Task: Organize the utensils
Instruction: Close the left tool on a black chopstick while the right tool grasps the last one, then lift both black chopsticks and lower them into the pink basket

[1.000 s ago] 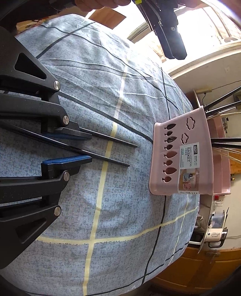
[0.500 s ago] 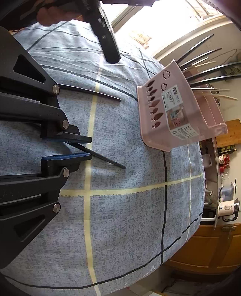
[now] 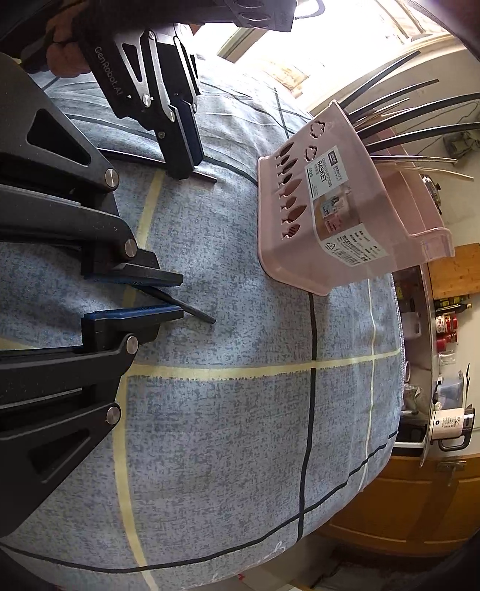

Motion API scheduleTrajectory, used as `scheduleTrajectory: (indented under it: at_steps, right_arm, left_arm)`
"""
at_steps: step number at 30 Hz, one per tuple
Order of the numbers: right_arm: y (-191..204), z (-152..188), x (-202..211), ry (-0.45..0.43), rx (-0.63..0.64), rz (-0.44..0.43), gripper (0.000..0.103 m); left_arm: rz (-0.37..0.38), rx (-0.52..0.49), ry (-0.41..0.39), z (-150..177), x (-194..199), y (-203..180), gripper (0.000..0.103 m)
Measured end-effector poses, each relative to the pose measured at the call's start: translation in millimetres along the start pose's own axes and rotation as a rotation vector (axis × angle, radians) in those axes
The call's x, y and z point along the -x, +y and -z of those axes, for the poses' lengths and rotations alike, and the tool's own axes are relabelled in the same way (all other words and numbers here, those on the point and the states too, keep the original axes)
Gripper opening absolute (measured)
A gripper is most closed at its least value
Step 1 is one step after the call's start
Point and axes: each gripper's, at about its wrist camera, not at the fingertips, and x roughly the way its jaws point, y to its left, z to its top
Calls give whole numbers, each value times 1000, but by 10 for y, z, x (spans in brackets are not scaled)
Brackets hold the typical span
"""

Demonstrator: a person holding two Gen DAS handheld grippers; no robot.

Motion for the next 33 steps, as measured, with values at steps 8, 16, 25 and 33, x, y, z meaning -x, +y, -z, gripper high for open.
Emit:
scheduleTrajectory:
  at_steps: [8,16,25,33]
  right_arm:
    - [-37,-78,-35,20,-2,12,10]
    - [53,-172,-103,53,9,82,10]
    - [68,-129,-10,9,0,36,6]
    - [185,-206,400,-93,19,-2,5]
  left_arm:
    - [-6,-20,25,-172,-69,79,10]
    - [-33,-10,70,-267,-128,52,10]
    - [6,10,57,-294,-100,36,7]
    - [32,-11,-49,-417,408,55,5]
